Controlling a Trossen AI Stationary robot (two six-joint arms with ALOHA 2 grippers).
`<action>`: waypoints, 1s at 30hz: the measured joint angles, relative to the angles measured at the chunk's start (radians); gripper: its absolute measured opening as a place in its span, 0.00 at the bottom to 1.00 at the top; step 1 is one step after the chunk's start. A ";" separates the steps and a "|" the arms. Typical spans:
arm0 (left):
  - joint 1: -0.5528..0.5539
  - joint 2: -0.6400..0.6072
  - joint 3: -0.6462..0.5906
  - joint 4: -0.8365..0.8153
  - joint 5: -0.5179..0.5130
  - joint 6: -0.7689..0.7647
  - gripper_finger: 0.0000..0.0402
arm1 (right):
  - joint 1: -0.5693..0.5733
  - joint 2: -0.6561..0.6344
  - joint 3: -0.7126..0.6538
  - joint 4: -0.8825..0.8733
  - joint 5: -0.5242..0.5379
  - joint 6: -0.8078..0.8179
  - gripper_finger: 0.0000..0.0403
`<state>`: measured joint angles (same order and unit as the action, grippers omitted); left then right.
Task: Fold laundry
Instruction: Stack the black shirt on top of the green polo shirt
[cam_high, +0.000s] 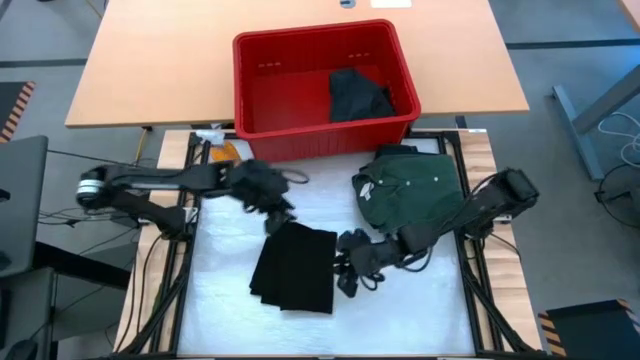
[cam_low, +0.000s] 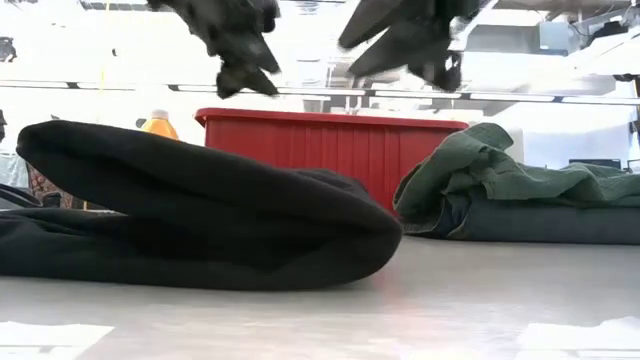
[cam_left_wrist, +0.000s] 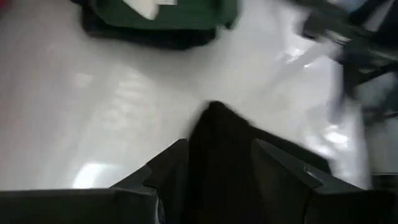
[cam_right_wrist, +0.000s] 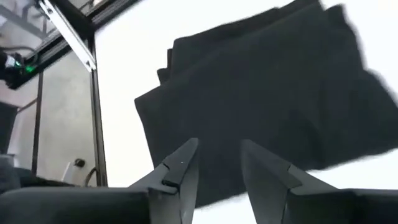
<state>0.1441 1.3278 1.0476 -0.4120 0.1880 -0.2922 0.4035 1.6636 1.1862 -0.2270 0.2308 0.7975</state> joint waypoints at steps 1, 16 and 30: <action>-0.018 -0.048 -0.032 0.005 0.005 -0.059 0.42 | 0.000 -0.024 0.000 -0.028 0.011 0.004 0.37; -0.435 -0.203 -0.438 0.261 -0.348 -0.973 0.43 | -0.019 -0.191 0.000 -0.243 0.042 -0.103 0.52; -0.531 0.158 -0.463 0.618 -0.360 -1.135 0.57 | -0.011 -0.279 0.000 -0.433 0.025 -0.156 0.53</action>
<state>-0.3870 1.4861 0.5842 0.2060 -0.1719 -1.4268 0.3927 1.3845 1.1862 -0.6599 0.2560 0.6416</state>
